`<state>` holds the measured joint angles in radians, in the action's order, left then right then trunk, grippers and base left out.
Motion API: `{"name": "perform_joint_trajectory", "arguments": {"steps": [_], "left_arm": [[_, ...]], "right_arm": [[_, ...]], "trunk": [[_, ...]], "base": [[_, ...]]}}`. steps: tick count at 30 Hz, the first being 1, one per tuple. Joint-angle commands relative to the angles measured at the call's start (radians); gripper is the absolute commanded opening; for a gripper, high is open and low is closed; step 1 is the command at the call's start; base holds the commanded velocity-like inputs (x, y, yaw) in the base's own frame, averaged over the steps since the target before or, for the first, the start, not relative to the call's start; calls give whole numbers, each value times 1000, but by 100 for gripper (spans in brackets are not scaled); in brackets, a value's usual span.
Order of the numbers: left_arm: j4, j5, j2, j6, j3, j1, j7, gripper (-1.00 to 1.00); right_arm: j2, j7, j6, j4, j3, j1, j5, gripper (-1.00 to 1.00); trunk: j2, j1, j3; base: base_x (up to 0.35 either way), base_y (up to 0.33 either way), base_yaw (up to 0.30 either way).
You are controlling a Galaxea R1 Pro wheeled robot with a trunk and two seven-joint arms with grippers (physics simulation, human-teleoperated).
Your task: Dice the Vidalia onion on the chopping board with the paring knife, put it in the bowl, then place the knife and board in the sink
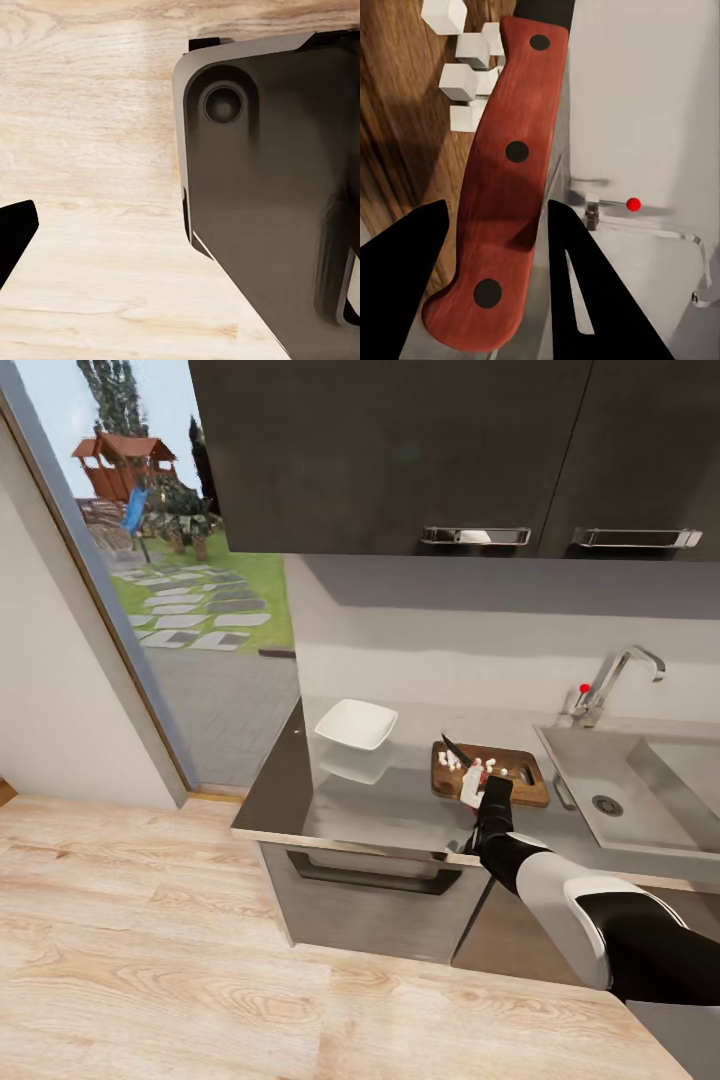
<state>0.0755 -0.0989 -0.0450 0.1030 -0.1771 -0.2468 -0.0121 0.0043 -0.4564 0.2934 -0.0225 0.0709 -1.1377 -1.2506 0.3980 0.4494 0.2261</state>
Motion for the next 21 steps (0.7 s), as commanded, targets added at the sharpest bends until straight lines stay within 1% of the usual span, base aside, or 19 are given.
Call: {"name": "perform_joint_trajectory", "arguments": {"steps": [1, 13, 15, 16, 17, 18, 20, 21], "left_arm": [[4, -10, 0, 7, -9, -2, 0, 100], [4, -10, 0, 7, -9, -2, 0, 100], [4, -10, 0, 7, -9, -2, 0, 100], [4, -10, 0, 7, -9, -2, 0, 100], [4, -10, 0, 7, -9, -2, 0, 100], [4, -10, 0, 7, -9, -2, 0, 100], [4, -10, 0, 7, -9, -2, 0, 100], [4, -10, 0, 7, -9, -2, 0, 100]], "right_arm": [[0, -1, 9, 1, 7, -1, -3, -100], [-1, -1, 6, -6, 6, -1, -3, -100], [-6, 0, 0, -21, 0, -1, 0, -100], [-14, 0, -5, -40, -3, -1, 3, -100], [-25, 2, -13, -82, -5, -1, 13, -100], [-35, 19, -17, -139, -10, -1, 36, -100], [-49, 99, -19, -244, -21, -1, 111, -100], [-64, 157, -19, -311, -24, -1, 163, -100]], "trunk": [[2, 1, 2], [2, 1, 2], [2, 1, 2], [2, 1, 2], [2, 1, 2], [2, 1, 2], [2, 1, 2], [2, 1, 2]], "base": [[0, 0, 0], [0, 0, 0], [0, 0, 0], [0, 0, 0], [0, 0, 0], [0, 0, 0], [0, 0, 0], [0, 0, 0]]}}
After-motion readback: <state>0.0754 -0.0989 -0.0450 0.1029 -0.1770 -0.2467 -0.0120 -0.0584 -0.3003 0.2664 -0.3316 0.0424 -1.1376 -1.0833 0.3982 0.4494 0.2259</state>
